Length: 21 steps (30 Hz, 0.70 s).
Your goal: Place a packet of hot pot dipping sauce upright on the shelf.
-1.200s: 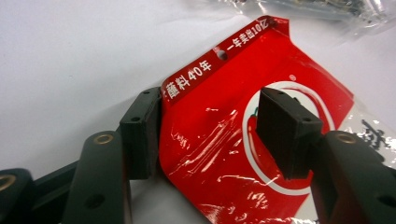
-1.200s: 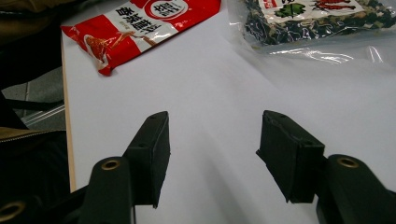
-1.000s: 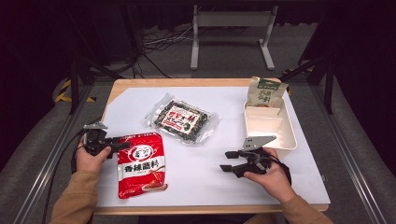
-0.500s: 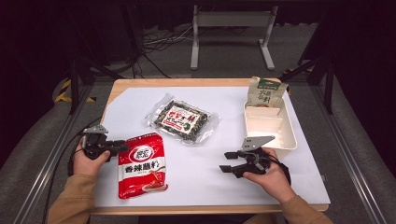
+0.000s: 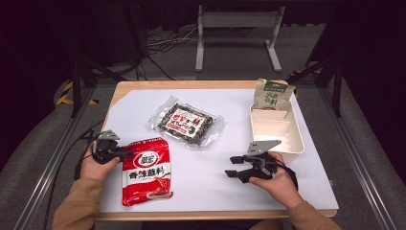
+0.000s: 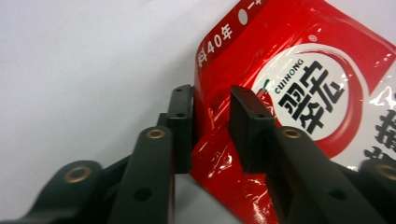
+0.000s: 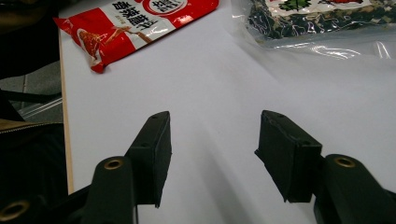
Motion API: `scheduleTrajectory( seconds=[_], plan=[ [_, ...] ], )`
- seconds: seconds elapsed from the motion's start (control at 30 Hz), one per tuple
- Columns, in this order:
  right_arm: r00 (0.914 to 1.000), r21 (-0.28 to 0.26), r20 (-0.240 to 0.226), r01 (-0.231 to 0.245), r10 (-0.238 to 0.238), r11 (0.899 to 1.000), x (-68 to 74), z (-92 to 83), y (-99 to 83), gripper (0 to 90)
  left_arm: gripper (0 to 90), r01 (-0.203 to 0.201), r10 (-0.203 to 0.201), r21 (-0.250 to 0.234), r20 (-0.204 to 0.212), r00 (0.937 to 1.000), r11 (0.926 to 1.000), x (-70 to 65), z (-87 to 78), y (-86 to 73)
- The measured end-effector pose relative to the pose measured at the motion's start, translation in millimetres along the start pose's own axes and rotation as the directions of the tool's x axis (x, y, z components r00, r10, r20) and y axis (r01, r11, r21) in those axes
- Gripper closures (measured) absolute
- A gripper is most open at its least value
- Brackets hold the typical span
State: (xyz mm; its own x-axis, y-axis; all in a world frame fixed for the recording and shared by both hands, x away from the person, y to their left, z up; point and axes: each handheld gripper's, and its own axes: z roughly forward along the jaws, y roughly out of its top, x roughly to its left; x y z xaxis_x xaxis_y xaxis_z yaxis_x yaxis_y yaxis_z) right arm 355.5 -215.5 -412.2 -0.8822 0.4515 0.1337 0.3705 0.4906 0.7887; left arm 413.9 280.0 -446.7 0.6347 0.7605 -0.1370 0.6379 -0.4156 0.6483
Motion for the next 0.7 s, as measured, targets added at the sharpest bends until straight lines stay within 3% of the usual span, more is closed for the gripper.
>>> scheduleTrajectory(
  seconds=[0.23,0.57,0.7],
  plan=[
    [0.9998,0.003,0.017,0.006,-0.006,1.0,-0.2,-1.3,0.2,48.6,88.0,0.005,-0.005,-0.02,-0.023,0.9997,0.9998,1.8,-2.7,-0.6],
    [0.9991,0.026,0.034,0.023,-0.024,0.999,-0.6,-4.0,1.7,63.7,89.5,0.003,-0.003,-0.029,-0.014,0.9999,0.9996,1.0,-9.6,3.5],
    [0.9989,0.041,0.02,0.041,-0.042,0.998,-0.4,-4.8,3.2,68.0,89.7,-0.027,0.026,-0.037,-0.022,0.9994,0.999,-1.6,-18.4,7.6]
  ],
)
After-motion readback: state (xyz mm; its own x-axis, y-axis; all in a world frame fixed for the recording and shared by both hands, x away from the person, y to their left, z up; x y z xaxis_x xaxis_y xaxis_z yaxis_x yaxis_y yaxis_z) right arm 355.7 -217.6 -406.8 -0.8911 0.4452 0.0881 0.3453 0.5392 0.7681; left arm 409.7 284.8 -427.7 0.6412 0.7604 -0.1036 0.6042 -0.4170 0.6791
